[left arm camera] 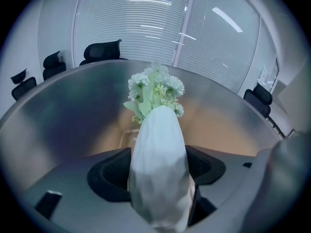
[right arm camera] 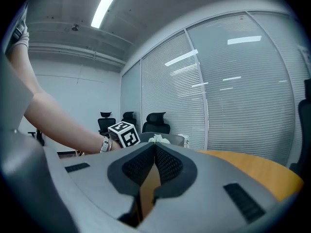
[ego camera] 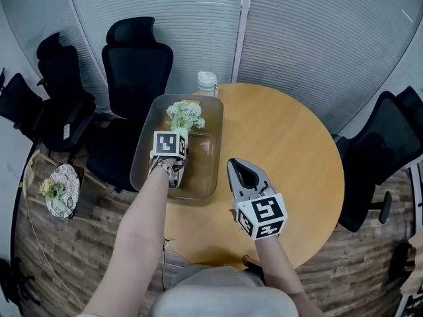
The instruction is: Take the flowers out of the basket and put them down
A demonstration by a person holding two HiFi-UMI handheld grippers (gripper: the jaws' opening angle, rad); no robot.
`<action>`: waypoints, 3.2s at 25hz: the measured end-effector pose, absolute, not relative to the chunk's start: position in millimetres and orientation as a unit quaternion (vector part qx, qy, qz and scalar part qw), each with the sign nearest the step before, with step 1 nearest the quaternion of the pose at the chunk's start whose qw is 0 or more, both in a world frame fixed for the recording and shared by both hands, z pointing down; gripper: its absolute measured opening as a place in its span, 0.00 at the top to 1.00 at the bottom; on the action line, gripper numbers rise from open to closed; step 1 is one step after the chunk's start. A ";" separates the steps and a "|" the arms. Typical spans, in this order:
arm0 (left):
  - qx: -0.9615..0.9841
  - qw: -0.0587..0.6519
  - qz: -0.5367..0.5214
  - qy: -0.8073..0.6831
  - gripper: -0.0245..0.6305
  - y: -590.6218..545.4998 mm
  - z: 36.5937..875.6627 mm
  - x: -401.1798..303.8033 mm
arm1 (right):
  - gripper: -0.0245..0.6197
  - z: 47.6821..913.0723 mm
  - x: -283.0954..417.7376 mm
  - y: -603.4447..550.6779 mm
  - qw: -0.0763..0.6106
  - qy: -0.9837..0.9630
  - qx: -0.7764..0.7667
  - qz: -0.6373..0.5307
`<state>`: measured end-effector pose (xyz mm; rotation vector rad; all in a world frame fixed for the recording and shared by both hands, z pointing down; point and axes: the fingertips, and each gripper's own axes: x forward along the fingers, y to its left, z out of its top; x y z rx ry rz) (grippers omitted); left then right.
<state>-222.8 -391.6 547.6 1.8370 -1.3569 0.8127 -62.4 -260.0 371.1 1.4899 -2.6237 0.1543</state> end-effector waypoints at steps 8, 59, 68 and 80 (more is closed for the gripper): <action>0.732 0.322 0.285 -0.529 0.43 -396.9 512.2 -213.9 | 0.92 365.1 -62.8 -248.7 0.053 -0.869 0.489 0.046; 0.866 0.137 0.096 -0.471 0.43 -319.2 320.6 -110.0 | 0.92 309.9 -12.8 -198.5 0.010 -0.850 0.526 -0.004; 0.888 0.119 0.069 -0.438 0.43 -308.2 304.3 -75.7 | 0.92 307.0 2.5 -196.3 0.011 -0.840 0.542 -0.008; 0.927 0.114 0.011 -0.357 0.43 -290.4 274.8 -11.6 | 0.92 302.0 41.6 -191.4 -0.004 -0.821 0.571 -0.003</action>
